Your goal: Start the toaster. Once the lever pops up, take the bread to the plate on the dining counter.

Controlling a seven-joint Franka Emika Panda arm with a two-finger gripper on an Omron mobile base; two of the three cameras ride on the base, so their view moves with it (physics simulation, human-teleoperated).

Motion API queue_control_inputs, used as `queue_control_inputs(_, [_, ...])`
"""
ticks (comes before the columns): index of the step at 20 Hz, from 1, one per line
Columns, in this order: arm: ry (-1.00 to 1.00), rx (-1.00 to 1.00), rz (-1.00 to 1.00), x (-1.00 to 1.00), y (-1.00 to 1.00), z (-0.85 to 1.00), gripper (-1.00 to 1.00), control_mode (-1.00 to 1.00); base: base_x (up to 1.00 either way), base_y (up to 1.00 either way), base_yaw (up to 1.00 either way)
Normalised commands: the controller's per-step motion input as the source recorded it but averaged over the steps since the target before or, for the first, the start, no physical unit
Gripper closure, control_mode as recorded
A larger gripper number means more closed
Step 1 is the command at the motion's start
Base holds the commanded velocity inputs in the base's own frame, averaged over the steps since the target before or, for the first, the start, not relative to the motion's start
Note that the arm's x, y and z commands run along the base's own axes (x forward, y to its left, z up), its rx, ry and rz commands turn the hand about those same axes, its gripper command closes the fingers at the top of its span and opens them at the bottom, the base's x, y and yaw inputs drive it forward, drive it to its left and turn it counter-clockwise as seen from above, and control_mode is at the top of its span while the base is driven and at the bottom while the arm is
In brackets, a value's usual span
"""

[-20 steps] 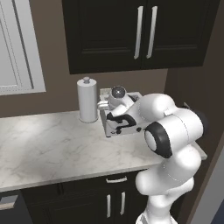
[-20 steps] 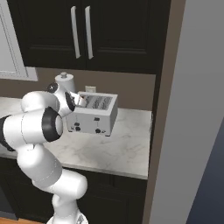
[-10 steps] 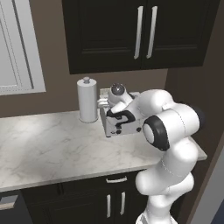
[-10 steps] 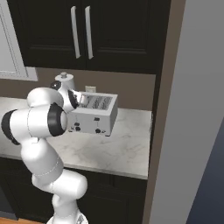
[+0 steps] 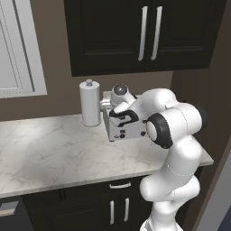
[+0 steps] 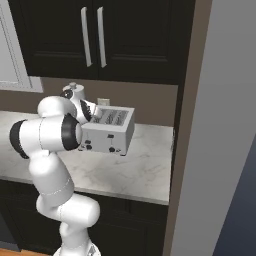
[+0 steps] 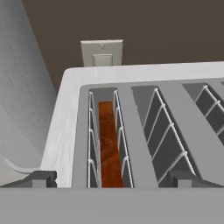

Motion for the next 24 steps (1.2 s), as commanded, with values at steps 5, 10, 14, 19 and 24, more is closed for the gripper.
queue_control_inputs(5, [0.0,0.0,0.0,0.0,0.01,-0.07,-1.0,-1.0,0.0,0.0,0.0])
queue_control_inputs(10, [0.0,0.0,0.0,0.0,0.0,0.0,-1.0,-1.0,0.0,0.0,0.0])
queue_control_inputs(14, [0.0,0.0,0.0,0.0,0.0,0.0,-1.0,-1.0,0.0,0.0,0.0])
queue_control_inputs(19, [0.0,0.0,0.0,0.0,0.0,0.0,-1.0,-1.0,0.0,0.0,0.0])
queue_control_inputs(24, [0.0,0.0,0.0,0.0,0.0,0.0,-1.0,-1.0,0.0,0.0,0.0])
